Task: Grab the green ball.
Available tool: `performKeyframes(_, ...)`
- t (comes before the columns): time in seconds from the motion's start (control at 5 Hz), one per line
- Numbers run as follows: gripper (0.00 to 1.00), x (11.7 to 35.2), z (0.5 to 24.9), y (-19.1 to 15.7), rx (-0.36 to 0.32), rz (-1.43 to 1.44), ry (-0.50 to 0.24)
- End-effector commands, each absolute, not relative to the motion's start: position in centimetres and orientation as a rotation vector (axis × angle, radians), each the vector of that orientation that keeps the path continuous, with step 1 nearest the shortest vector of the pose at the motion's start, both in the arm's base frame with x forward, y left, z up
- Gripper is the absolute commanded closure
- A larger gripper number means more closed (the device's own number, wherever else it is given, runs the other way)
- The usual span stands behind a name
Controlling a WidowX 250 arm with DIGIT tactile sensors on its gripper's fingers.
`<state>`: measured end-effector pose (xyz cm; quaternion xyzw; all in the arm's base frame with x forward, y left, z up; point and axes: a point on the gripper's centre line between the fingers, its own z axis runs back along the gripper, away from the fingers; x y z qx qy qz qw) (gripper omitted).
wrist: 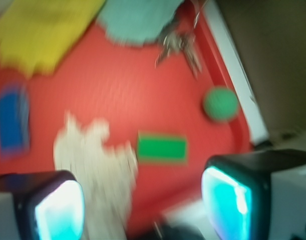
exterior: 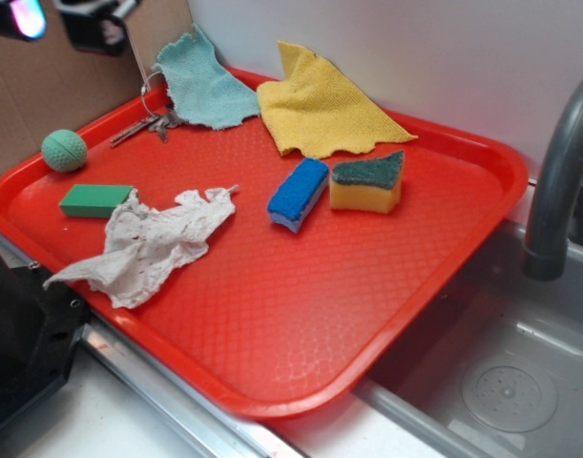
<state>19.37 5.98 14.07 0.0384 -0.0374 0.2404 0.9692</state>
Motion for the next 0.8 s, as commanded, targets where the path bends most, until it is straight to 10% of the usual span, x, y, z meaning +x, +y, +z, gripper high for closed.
performKeyframes(0.0, 0.00, 27.5, 12.4, 12.4, 0.156, 1.011, -0.247)
performKeyframes(0.2, 0.00, 27.2, 11.2, 15.0, 0.164, 1.263, -0.224)
performKeyframes(0.6, 0.00, 22.4, 15.8, 13.1, 0.091, 1.202, -0.423)
